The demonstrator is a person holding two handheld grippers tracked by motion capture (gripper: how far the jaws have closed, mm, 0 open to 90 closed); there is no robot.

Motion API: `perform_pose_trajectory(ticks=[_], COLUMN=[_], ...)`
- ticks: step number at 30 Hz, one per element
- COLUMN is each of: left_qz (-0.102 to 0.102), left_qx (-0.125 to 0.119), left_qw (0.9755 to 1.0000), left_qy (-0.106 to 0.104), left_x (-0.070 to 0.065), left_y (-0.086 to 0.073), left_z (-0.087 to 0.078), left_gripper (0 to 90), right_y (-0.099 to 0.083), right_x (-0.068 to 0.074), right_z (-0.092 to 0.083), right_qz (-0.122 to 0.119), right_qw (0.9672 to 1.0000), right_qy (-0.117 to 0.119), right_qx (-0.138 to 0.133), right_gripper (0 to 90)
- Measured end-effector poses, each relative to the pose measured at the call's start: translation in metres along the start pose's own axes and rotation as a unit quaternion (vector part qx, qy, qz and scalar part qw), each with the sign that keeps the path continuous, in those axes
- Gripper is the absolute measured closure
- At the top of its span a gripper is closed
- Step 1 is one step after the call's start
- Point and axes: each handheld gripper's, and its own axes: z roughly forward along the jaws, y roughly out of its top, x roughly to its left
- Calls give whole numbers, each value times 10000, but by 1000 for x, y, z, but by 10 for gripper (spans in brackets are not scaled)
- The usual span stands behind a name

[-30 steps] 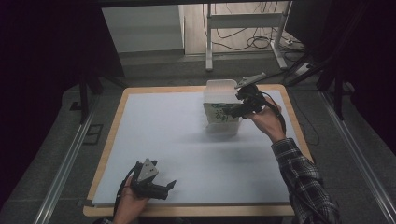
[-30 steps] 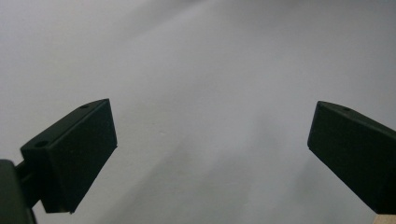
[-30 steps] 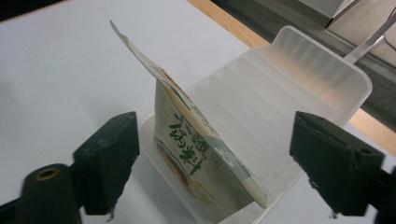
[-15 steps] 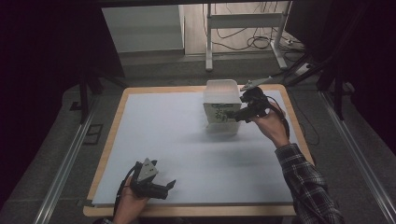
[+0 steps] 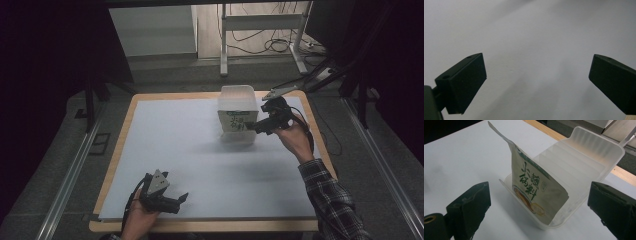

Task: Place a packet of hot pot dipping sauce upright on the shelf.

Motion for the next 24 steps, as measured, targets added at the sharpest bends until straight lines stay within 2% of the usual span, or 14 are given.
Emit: perform_pose_trajectory(ticks=[24], left_qz=[11], left_qx=[10], left_qw=[10000], left_qy=[14], left_x=[0], left_y=[0], left_z=[0], left_gripper=[13], right_y=[-22], right_x=[10], right_z=[-14], right_qz=[114], right_qw=[9996], right_qy=[109], right_qx=[-214], right_gripper=[28])
